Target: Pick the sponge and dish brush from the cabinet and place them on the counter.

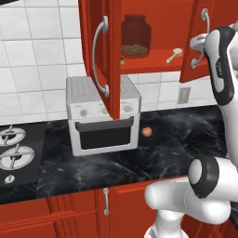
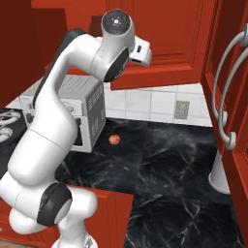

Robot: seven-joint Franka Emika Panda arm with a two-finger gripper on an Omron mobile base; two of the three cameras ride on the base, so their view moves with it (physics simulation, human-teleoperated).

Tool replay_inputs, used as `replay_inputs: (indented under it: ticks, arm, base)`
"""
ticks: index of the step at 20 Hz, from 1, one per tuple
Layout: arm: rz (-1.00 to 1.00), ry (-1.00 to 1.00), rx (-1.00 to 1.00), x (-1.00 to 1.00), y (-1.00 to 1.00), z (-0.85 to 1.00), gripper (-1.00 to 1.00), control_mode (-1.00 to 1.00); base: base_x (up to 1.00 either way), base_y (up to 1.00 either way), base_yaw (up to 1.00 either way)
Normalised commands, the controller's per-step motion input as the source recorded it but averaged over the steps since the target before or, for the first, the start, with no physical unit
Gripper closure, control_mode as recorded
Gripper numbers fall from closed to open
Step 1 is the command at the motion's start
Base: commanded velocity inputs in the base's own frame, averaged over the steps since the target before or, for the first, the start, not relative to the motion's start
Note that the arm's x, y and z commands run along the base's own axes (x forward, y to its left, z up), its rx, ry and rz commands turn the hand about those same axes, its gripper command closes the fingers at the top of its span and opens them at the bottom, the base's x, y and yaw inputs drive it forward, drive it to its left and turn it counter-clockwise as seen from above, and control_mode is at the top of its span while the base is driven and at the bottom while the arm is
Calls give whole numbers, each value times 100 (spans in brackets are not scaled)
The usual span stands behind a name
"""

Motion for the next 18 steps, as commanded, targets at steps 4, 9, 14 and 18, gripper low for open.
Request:
replay_inputs:
  ticks: [4,9,14,18]
  arm:
    - [4,-3,8,-29,-48,0,100,-100]
    - [1,3,10,-19,-49,3,100,-100]
    - [0,4,10,-15,-49,10,100,-100]
    - [0,0,10,-24,-46,13,100,-100]
  base:
    - [0,0,0]
    - [0,0,0]
    - [0,0,0]
    - [0,0,0]
